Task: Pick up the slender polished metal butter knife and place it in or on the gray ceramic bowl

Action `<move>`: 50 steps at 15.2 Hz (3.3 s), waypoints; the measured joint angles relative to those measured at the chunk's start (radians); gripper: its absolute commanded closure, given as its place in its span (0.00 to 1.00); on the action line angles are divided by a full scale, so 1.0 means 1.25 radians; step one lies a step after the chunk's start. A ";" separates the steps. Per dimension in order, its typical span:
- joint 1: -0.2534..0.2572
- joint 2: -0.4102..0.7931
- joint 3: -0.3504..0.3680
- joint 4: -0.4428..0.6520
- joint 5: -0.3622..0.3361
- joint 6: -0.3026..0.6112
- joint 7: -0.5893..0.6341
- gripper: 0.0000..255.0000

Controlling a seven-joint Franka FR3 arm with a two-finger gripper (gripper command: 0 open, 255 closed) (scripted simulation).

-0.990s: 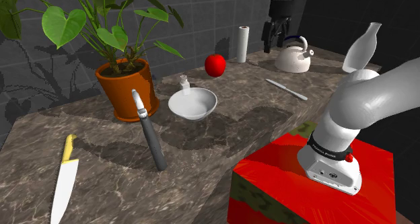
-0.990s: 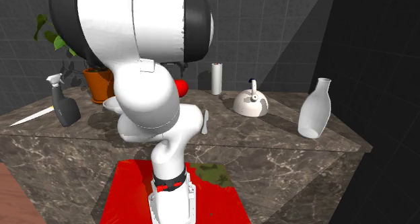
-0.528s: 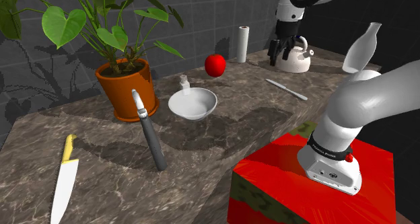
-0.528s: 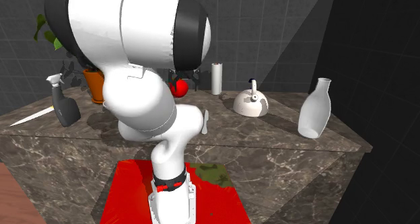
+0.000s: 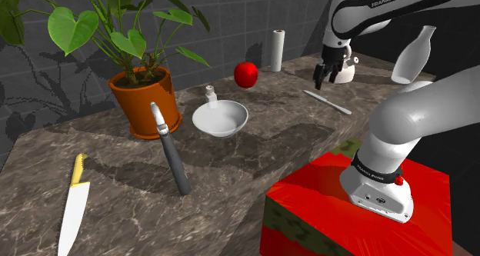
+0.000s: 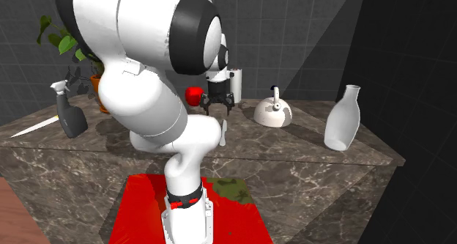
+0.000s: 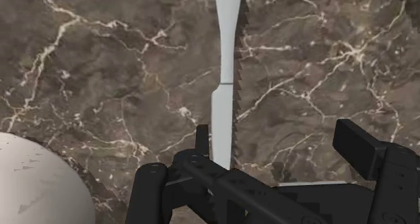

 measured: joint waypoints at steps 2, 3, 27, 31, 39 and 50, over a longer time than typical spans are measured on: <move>-0.021 0.033 -0.031 -0.021 -0.026 0.059 -0.011 0.00; -0.027 0.044 -0.041 -0.027 -0.035 0.078 -0.016 0.00; -0.037 0.111 -0.075 -0.075 -0.062 0.195 -0.019 1.00; -0.037 0.090 -0.066 -0.063 -0.056 0.162 -0.019 1.00; -0.033 0.039 -0.045 -0.006 -0.036 0.056 -0.026 1.00; -0.025 -0.013 -0.009 0.086 -0.006 -0.088 -0.029 1.00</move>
